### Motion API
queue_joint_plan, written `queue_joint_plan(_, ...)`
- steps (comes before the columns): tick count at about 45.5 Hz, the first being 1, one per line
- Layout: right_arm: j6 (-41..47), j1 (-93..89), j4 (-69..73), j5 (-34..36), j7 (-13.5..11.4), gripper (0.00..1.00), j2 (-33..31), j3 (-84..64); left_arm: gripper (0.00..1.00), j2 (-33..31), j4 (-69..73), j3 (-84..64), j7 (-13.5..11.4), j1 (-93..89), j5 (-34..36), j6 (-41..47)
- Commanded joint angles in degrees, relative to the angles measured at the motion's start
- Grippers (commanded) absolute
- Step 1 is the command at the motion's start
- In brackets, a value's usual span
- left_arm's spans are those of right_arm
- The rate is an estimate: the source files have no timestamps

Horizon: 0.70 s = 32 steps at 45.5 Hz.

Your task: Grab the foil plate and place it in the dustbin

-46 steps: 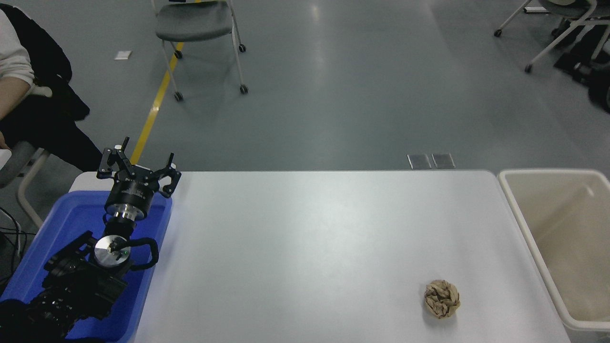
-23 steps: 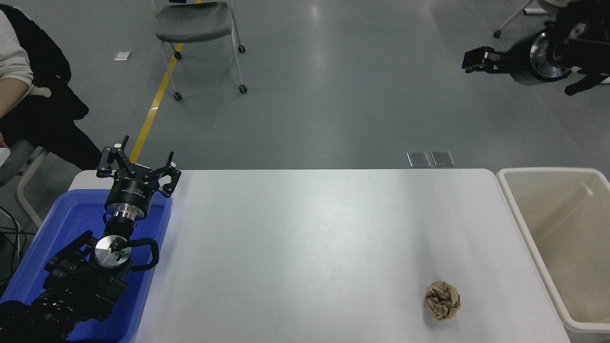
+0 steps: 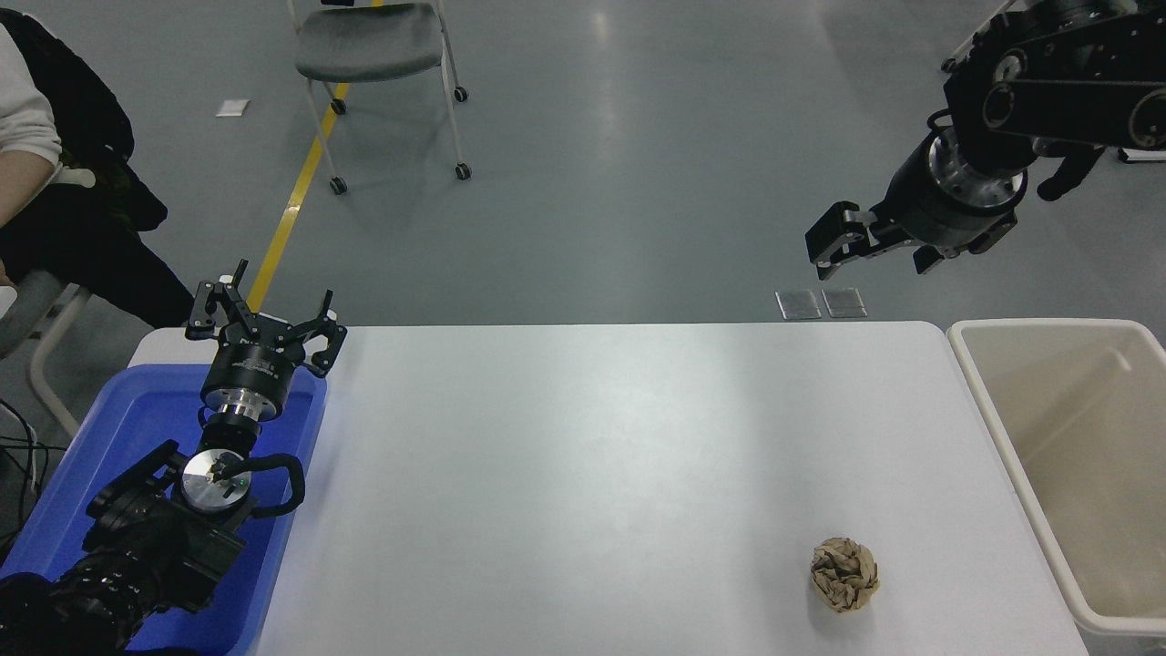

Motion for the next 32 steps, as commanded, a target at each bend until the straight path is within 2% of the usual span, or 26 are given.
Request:
queue_joint_plan(1,2.2,-0.3,2.5,0.3,-0.1,1.00,0.3,-0.1,0.99,0.0,0.0,0.0,0.0,0.0,0.0,0.0)
queue_joint_plan(32,2.2,-2.5,2.4,0.3,-0.1,1.00,0.2,-0.9,0.99,0.0,0.0,0.0,0.0,0.0,0.0,0.0)
